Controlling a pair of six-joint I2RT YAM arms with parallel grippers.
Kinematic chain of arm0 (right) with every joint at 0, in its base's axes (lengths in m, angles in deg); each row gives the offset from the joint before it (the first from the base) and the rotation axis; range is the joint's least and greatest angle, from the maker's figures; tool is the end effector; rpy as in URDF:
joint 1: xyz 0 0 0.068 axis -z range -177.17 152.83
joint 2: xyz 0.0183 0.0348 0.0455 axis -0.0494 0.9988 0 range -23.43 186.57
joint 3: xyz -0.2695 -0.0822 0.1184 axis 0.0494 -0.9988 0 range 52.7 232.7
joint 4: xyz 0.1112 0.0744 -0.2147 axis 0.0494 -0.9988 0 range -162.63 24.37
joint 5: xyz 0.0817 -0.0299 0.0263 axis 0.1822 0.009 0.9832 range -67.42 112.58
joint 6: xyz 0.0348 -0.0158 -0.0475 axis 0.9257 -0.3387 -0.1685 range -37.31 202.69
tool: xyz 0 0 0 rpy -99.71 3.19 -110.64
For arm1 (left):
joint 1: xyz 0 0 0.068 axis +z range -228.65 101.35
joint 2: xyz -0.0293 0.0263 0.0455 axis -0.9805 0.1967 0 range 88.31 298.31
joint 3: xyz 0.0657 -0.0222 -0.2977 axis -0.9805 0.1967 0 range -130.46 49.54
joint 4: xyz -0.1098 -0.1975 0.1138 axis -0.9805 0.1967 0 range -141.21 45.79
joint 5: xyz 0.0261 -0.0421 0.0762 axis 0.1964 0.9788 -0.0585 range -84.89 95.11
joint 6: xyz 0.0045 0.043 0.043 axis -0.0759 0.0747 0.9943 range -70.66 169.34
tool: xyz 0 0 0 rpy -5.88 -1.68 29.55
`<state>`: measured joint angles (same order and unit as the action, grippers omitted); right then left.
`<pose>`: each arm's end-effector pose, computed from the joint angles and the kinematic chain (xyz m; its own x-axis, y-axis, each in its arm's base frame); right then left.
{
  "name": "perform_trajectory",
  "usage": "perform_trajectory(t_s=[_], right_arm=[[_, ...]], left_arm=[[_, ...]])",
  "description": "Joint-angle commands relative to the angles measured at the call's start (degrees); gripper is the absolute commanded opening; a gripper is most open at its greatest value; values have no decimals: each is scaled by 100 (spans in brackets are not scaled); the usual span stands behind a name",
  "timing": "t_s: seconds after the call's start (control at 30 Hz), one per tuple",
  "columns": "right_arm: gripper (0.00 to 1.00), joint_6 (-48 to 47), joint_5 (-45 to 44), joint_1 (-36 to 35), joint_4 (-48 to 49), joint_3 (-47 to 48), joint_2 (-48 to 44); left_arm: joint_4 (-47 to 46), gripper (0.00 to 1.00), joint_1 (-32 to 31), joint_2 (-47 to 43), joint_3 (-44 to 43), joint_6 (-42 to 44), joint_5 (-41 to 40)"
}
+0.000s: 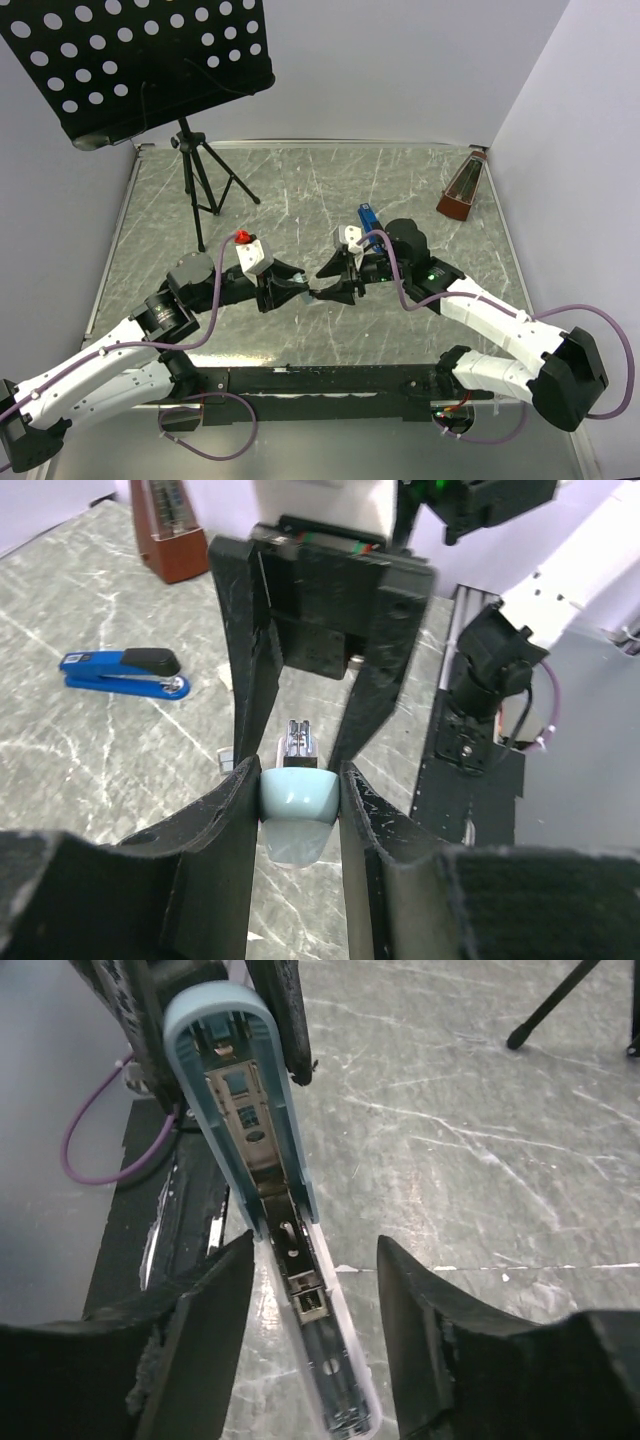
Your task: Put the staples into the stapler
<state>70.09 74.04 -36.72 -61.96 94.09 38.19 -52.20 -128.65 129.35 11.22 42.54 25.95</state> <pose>0.1459 0.1667 0.3209 -0.0020 -0.1779 -0.9840 -0.9993 -0.0365 0.0086 0.0843 -0.1257 0.3545 -0.1311 -0.0160 -0.9912 0.9355 0.3289 -0.1290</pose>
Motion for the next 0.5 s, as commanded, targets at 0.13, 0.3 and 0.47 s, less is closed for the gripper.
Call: perform_trajectory(t_s=[0.13, 0.3, 0.47], right_arm=[[46, -348, 452, -88, -85, 396, 183], [41, -331, 637, -132, -120, 458, 271], [36, -269, 892, -141, -67, 511, 411]], left_arm=[[-296, 1, 25, -96, -316, 66, 429], [-296, 1, 16, -78, -325, 101, 438], [-358, 1, 25, -105, -281, 110, 482]])
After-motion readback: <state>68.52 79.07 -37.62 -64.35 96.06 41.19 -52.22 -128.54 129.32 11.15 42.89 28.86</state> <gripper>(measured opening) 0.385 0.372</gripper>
